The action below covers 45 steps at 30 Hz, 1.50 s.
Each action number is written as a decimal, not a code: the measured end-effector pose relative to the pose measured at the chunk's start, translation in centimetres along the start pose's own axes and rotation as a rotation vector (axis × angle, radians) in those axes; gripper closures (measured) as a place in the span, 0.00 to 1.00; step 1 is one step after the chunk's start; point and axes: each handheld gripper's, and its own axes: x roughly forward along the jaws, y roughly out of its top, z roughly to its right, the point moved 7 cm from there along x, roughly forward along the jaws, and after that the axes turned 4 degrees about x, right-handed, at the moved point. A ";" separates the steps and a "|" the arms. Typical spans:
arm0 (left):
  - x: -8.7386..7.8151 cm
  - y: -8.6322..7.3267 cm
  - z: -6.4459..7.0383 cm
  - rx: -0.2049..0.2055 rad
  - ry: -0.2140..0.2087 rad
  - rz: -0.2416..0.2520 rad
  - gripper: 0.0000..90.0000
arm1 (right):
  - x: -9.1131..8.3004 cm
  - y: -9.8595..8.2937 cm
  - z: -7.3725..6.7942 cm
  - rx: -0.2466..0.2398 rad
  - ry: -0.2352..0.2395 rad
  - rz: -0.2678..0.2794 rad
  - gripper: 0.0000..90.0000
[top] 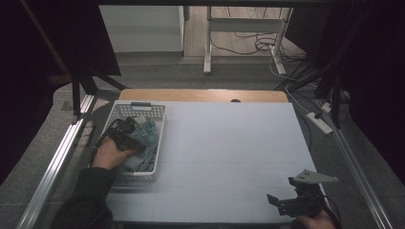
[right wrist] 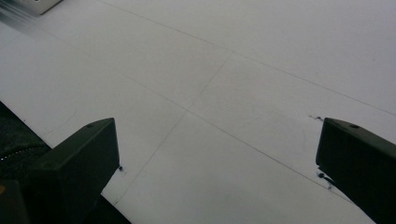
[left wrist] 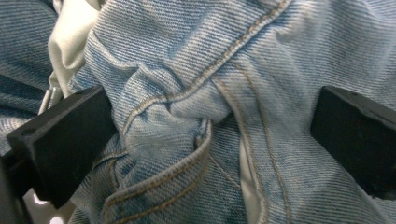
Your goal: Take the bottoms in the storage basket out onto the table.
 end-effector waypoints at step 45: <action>-6.6 0.6 -0.3 -0.094 -0.130 0.324 0.84 | -0.1 0.0 -0.2 -0.013 0.019 0.004 0.00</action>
